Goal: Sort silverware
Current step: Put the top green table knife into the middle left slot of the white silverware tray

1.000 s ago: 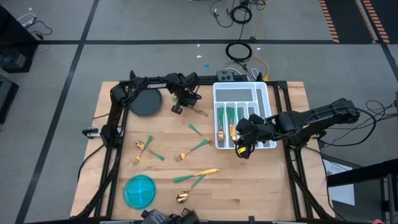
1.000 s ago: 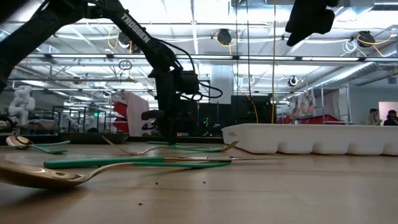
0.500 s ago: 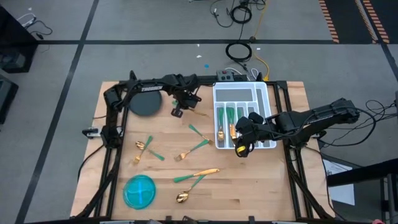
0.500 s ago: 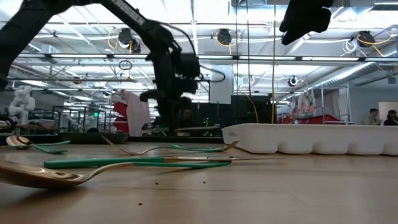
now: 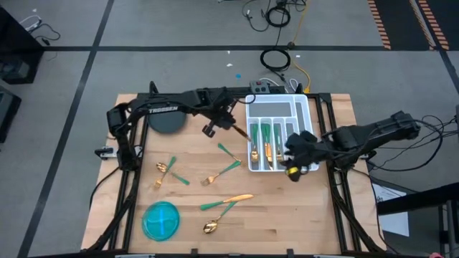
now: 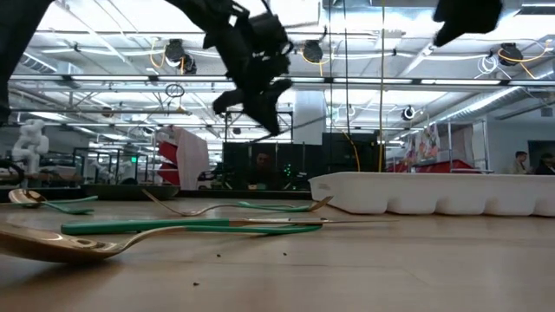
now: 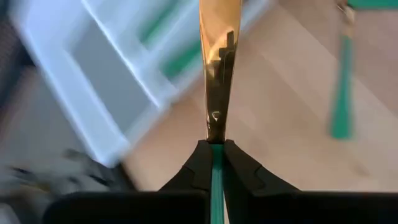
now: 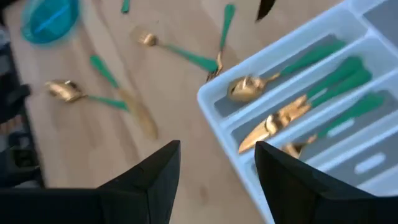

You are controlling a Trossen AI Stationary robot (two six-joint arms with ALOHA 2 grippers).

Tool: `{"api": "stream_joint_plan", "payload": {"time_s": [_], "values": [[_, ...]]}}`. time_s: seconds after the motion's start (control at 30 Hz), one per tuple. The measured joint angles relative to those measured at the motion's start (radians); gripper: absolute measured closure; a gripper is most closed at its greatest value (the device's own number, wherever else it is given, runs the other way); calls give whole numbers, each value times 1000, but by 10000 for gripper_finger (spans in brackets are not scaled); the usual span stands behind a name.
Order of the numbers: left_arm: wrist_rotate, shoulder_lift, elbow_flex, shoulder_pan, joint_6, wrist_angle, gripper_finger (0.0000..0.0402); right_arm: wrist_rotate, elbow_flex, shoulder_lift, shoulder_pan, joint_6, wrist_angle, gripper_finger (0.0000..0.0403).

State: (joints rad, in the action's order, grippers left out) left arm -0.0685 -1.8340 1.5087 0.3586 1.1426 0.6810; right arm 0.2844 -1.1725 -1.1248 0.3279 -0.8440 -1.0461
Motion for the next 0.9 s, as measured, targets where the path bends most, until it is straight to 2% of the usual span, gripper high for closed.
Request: {"api": "stream_joint_plan", "payload": {"time_s": [0.23, 0.37, 0.53, 0.9], "values": [[6, -1, 0, -70, 155, -154, 387, 2, 0, 58, 108, -192, -126, 202], [8, -1, 41, -102, 175, -142, 387, 9, 0, 71, 151, -245, -132, 202], [-13, -20, 134, -105, 198, -147, 387, 52, 0, 73, 182, -273, -149, 202], [-29, -243, 419, -78, 280, -4, 387, 60, 0, 73, 238, -352, -153, 202]]}}
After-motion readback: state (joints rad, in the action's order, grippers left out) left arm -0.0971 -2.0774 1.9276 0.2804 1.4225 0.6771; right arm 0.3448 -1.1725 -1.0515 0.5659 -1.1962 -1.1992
